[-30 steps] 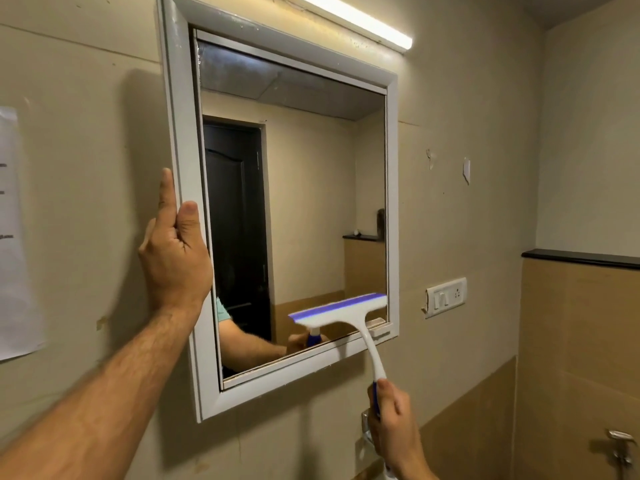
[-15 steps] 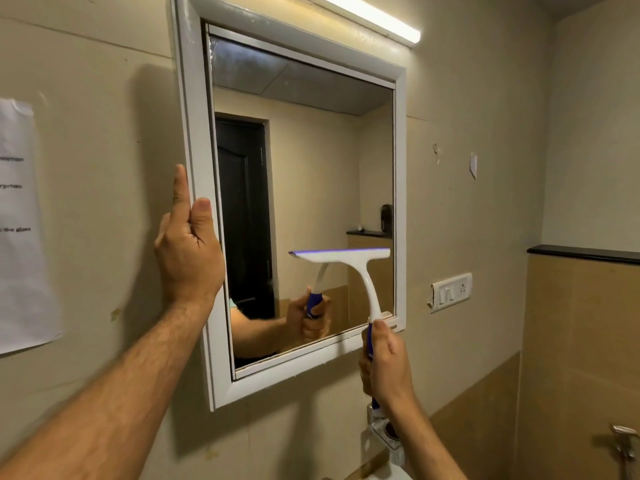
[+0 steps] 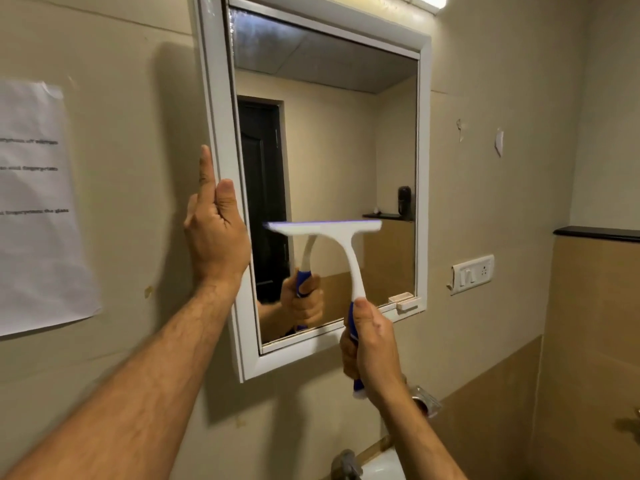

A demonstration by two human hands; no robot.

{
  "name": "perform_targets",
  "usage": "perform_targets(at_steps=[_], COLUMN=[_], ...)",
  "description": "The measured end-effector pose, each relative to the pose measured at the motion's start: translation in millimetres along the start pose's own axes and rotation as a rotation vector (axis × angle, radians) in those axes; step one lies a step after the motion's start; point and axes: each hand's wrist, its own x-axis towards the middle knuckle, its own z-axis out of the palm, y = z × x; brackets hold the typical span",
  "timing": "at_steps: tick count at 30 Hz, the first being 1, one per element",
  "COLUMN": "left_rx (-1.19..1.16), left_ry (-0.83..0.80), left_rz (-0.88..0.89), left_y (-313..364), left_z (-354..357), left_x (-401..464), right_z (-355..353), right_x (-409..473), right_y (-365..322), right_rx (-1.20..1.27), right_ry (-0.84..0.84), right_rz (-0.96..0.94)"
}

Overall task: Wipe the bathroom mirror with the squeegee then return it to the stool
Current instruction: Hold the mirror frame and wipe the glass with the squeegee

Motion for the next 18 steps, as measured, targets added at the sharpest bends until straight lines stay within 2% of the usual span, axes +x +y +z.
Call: perform_targets(at_steps=[4, 11, 18], left_rx=[-0.035, -0.066, -0.075], left_ry=[0.009, -0.001, 0.024], left_rz=[-0.022, -0.028, -0.004], left_y=[-3.0, -6.0, -4.1], left_z=[1.5, 3.1, 1.5], left_x=[0.8, 0.6, 0.0], right_z=[4.9, 13.1, -1.8], right_x=[-30.3, -12.2, -45.4], right_y=[24.9, 1.9, 34.6], right_rx=[0.057, -0.005, -0.032], right_ry=[-0.001, -0.033, -0.072], right_rz=[0.08, 0.006, 0.095])
